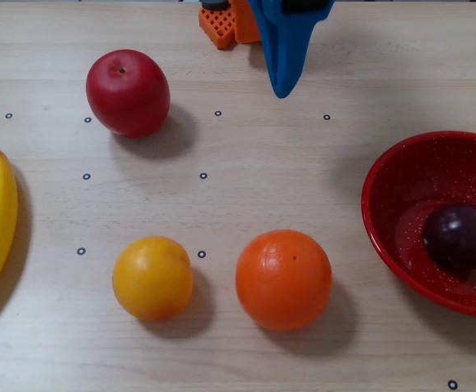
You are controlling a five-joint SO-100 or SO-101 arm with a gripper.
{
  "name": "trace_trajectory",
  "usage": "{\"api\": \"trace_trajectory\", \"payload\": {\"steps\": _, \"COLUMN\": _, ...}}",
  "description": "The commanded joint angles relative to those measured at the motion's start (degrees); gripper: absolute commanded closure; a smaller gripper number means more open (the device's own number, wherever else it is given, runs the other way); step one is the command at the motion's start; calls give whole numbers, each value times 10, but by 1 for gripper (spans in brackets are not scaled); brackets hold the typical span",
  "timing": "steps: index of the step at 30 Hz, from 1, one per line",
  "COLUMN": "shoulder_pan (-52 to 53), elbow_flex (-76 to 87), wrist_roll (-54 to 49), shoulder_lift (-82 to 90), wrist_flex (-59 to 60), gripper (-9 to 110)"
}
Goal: Put plum in the red bowl.
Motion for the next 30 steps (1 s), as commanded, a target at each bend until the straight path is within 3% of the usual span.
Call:
{"api": "trace_trajectory", "payload": {"steps": 1, "shoulder_pan": 11, "elbow_flex": 18, "wrist_roll": 1, "shoulder_lift": 62, "wrist_flex": -44, "gripper": 102}}
{"api": "trace_trajectory", "payload": {"steps": 14, "shoulder_pan": 8, "elbow_flex": 370, "wrist_roll": 18, "shoulder_lift": 301, "wrist_flex": -212, "gripper": 102}}
{"api": "trace_trajectory", "payload": {"steps": 30, "shoulder_pan": 69, "elbow_flex": 570, "wrist_roll": 31, "shoulder_lift": 541, "wrist_flex": -207, "gripper": 102}}
